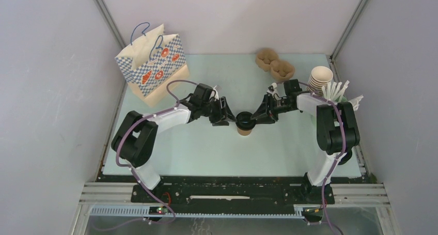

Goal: Pack the takeout coffee

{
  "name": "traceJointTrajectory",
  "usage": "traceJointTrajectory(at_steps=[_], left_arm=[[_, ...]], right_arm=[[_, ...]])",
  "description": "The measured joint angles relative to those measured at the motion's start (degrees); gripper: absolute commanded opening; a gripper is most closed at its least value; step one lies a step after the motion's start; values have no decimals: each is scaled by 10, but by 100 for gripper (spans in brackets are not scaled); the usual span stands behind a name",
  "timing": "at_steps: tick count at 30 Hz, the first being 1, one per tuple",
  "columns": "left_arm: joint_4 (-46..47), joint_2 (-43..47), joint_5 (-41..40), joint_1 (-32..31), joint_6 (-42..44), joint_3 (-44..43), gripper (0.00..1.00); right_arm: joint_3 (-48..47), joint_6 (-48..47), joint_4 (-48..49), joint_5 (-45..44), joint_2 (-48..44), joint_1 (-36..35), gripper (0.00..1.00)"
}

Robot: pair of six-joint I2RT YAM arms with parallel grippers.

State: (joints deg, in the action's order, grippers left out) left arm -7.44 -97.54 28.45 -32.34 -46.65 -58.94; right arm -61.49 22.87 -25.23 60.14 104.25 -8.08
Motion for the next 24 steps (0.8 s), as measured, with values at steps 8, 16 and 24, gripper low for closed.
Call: traceJointTrajectory(at_steps=[8,16,24], left_arm=[[-28,-11,0,0,-1,-22,49],[-57,-18,-13,-5,2,-38,45],[-51,-30,-10,-6,1,-37,44]], right_arm=[[0,15,-3,-6,5,0,50],[1,37,-10,6,22,4,48],[-1,61,-31,-29,8,0,47]])
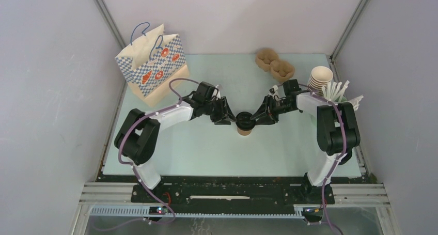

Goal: Pack the takeout coffee

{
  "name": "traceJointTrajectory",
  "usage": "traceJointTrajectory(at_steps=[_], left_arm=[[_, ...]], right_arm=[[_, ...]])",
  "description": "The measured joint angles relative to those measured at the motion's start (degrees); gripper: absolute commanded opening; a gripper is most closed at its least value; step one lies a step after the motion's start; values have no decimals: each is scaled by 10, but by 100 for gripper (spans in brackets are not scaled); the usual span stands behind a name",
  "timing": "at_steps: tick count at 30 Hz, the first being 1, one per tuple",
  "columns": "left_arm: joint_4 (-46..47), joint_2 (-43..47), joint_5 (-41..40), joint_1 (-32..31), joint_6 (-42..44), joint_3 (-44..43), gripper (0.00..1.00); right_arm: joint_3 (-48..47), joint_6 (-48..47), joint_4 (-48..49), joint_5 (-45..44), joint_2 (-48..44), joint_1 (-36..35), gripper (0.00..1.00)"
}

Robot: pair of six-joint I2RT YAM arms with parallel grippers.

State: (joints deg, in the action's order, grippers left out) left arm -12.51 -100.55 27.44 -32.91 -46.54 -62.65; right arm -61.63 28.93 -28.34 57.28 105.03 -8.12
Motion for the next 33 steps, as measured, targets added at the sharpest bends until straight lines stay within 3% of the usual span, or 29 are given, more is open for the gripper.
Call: traceJointTrajectory(at_steps=[4,15,21,30,33], left_arm=[[12,-11,5,0,-2,7,43],[35,-14,16,4,-14,21,45],[-4,11,-20,-2,5,6,61],[-50,41,-7,35,9,1,91],[-25,66,12,42,0,0,94]], right_arm=[[-8,5,-18,-47,-20,-10,47],[-10,8,-19,-30,-3,-6,48],[-3,-7,-8,-22,-10,-1,58],[-19,-49,-30,-32,-12,6,60],[-29,-59,-39,-37,-10,3,61]])
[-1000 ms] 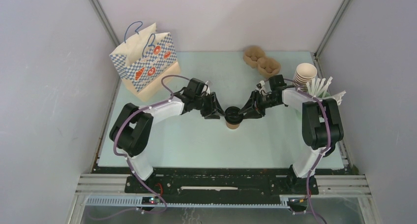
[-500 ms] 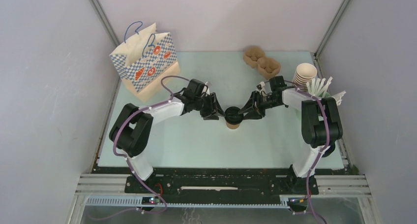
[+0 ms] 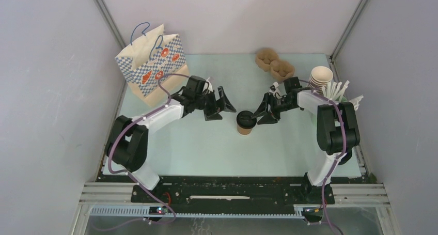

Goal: Pack the takeout coffee

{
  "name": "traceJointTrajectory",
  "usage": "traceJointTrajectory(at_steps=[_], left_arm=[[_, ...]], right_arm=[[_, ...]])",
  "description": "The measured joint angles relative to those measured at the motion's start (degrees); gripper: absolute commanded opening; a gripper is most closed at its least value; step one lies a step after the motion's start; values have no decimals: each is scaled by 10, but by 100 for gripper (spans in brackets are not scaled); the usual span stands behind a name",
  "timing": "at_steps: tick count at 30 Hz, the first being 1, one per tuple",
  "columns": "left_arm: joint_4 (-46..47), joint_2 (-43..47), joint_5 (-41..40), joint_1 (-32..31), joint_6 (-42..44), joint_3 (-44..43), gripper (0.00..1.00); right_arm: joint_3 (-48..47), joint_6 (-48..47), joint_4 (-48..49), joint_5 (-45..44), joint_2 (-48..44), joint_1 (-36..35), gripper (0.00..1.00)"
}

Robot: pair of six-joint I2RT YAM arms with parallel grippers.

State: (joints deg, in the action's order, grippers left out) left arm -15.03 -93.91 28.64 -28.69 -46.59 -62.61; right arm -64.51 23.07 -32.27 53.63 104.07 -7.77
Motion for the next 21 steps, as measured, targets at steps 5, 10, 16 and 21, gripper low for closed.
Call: traceJointTrajectory(at_steps=[5,10,16,21], left_arm=[[27,-14,21,-26,-6,-35,90],[17,-58,15,-55,-5,-51,74],[-10,-87,-1,-56,1,-50,63],[10,-86,-2,-55,0,-35,60]], right_arm=[[-8,-5,-4,-4,3,-9,61],[-8,-10,-11,-2,5,-18,59],[1,-7,10,17,7,-20,54],[50,21,87,63,9,-12,48]])
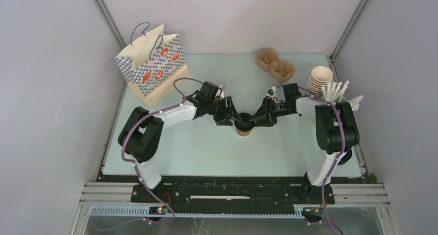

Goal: Pack the takeout coffee

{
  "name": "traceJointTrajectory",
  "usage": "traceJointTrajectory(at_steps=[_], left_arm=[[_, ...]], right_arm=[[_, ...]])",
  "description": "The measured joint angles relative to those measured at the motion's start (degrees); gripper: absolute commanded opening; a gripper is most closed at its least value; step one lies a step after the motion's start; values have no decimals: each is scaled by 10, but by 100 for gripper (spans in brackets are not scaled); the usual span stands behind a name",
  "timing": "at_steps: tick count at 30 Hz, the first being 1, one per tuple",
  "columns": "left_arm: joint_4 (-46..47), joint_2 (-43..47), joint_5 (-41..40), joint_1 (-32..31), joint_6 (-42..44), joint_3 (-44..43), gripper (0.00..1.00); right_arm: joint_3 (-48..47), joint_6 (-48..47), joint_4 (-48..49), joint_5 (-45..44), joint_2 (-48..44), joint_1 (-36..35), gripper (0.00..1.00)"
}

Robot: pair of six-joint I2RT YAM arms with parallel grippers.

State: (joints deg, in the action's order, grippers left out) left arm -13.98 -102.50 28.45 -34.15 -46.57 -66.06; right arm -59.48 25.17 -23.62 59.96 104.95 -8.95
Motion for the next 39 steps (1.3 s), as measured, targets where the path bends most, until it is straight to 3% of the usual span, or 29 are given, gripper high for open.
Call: traceJointTrajectory(at_steps=[9,14,18,25,29,32,39], left_arm=[[118,21,4,0,-14,74,59],[109,30,-7,0,-6,73,73],[16,33,-28,0,25,29,89],[-81,32,-41,0,60,-111,97],[-126,67,-82,0,83,-128,98],[-169,134,-133,0,96,-113,100],[-213,402,-220,0,101,-34,100]], right_arm=[[97,82,167,41,-17,14,44],[99,90,179,34,-30,12,59],[56,59,92,-25,-46,-2,69],[-52,15,-47,-116,-49,-20,93],[-133,-29,-146,-189,-56,-32,95],[-205,-75,-231,-288,-66,-68,95],[-356,-156,-348,-482,-48,-235,97]])
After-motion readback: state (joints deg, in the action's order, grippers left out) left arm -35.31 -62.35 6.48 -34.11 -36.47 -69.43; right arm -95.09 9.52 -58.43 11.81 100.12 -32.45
